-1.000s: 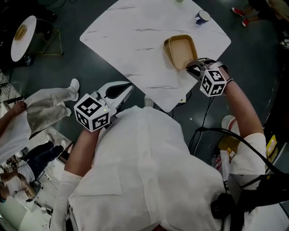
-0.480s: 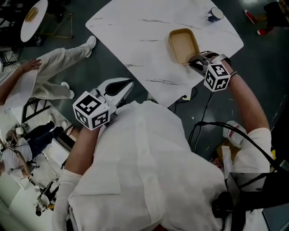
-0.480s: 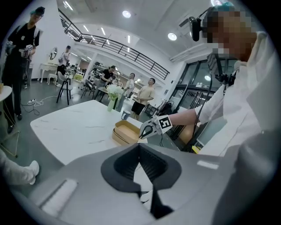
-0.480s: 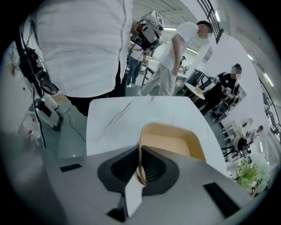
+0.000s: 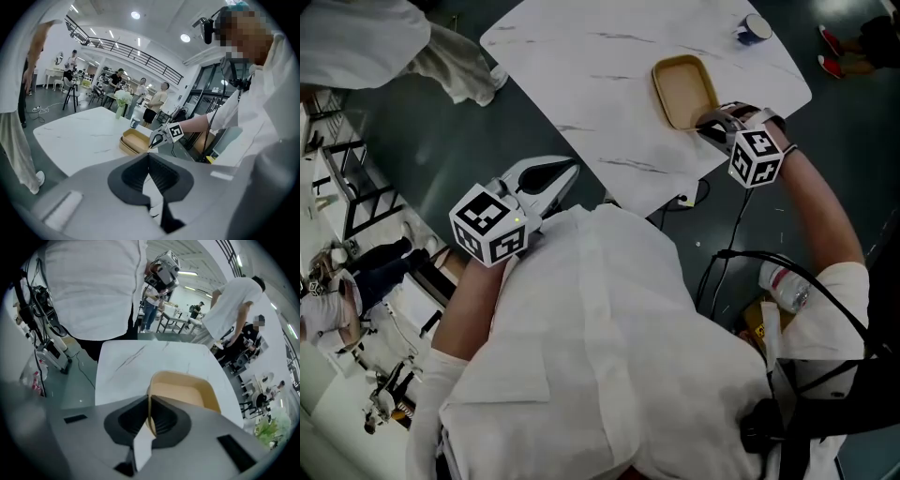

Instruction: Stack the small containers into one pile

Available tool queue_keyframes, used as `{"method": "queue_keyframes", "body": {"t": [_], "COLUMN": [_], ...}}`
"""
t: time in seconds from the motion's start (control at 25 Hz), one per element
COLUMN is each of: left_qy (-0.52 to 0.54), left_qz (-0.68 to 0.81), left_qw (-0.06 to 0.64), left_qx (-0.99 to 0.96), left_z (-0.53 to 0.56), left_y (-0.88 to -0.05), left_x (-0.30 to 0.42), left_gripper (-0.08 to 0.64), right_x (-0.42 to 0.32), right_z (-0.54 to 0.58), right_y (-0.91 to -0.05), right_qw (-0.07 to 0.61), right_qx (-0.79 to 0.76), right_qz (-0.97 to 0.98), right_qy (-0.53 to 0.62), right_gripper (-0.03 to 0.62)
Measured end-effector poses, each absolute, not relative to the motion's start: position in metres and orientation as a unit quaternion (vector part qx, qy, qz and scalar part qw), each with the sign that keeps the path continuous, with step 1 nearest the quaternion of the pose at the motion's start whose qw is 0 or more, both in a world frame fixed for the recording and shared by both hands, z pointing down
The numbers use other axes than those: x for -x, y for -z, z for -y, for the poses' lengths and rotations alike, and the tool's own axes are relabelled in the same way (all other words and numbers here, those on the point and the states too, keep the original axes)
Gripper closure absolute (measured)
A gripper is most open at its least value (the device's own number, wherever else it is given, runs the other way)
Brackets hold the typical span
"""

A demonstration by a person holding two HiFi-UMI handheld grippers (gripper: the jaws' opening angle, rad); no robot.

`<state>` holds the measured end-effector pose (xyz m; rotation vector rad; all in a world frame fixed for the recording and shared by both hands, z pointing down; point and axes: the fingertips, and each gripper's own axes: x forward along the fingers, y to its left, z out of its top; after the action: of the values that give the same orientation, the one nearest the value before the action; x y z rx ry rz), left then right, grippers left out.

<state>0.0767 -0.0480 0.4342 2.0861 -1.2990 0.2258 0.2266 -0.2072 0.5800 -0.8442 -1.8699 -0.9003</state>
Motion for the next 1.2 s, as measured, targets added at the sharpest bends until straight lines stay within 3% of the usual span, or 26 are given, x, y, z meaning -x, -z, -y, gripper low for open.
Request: {"method": "queue_keyframes", "body": {"t": [0.68,0.8,1.2], "left_qy": [-0.096,-0.096,-0.092], "left_qz": [0.504,0.505,0.483], "left_qw": [0.333,0.334,0.323], "left_qx": [-0.791,-0.790,-0.808], "left_z": [0.046,0.044,0.037], "left_y": [-0.438,-0.439,-0.434], "left_x": [-0.079,-0.079,-0.075], "left_gripper": [0.553,0.552,0.552], "right_x": [-0.225,-0.224,-0.220], "right_z": [0.209,0.209,0.204], "right_y": [-0.606,-0.607,-0.589], "right_qw": [0.440,0.441,0.445], "right_qx": [0.347,0.337,0.272], "right_qz": [0.754,0.763,0.797], "right_qy": [0.342,0.331,0.306], "right_gripper": [0.573,0.525,0.508]}}
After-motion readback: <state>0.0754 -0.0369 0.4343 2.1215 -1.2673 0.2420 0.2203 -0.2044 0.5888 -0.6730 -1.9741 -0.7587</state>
